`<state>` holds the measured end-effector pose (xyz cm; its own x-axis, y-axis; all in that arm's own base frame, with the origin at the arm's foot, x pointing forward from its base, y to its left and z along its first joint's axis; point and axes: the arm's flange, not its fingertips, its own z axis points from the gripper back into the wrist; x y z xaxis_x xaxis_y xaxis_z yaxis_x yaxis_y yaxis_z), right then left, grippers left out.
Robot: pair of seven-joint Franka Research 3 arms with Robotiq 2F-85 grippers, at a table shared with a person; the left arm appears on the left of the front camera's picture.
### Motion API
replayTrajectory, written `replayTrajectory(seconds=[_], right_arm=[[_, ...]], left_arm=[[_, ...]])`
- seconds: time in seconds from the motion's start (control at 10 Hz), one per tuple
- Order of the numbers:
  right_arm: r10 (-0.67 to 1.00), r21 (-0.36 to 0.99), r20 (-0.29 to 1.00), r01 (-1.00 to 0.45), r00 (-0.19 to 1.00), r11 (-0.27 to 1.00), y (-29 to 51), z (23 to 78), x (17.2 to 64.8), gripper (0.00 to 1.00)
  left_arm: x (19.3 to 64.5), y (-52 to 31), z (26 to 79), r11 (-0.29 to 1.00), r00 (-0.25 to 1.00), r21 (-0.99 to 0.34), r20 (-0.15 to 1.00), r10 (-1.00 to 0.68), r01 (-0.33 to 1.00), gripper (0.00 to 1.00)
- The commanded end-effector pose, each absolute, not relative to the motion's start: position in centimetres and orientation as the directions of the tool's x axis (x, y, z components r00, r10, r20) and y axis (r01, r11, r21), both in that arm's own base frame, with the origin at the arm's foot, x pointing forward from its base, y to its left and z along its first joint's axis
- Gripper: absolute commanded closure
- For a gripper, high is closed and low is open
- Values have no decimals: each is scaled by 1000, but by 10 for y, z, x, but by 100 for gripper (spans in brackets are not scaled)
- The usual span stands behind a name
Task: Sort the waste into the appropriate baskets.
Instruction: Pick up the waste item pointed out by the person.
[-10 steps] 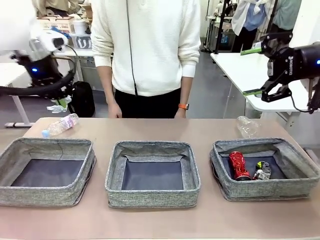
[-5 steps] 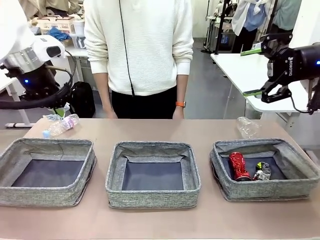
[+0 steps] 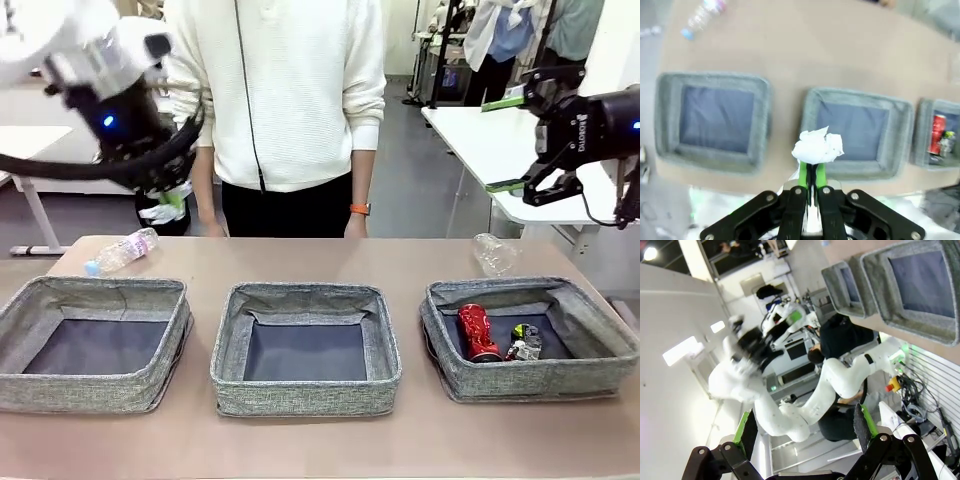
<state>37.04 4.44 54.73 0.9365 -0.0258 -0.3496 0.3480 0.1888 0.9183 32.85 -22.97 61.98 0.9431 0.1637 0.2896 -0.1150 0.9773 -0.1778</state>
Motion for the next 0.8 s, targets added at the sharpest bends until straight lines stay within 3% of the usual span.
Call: replayTrajectory(seconds=[0.0, 0.1, 0.2, 0.4, 0.7], right_arm=[[-31, 911, -363, 362, 931, 197, 45, 550, 370, 0], [-31, 911, -363, 362, 931, 197, 45, 550, 370, 0], [-31, 911, -363, 362, 931, 197, 45, 550, 370, 0], [-31, 911, -363, 362, 931, 197, 45, 550, 370, 0], [-31, 911, -363, 362, 931, 197, 45, 550, 370, 0]], left_arm=[[333, -286, 676, 978, 946, -120, 258, 197, -171, 96], [329, -311, 688, 999, 995, -10, 99, 31, -31, 96], [328, -337, 698, 998, 996, 53, 80, 37, -41, 96], [319, -372, 722, 999, 995, 13, 89, -44, 43, 96], [324, -405, 754, 996, 997, 85, 63, -33, 28, 96]])
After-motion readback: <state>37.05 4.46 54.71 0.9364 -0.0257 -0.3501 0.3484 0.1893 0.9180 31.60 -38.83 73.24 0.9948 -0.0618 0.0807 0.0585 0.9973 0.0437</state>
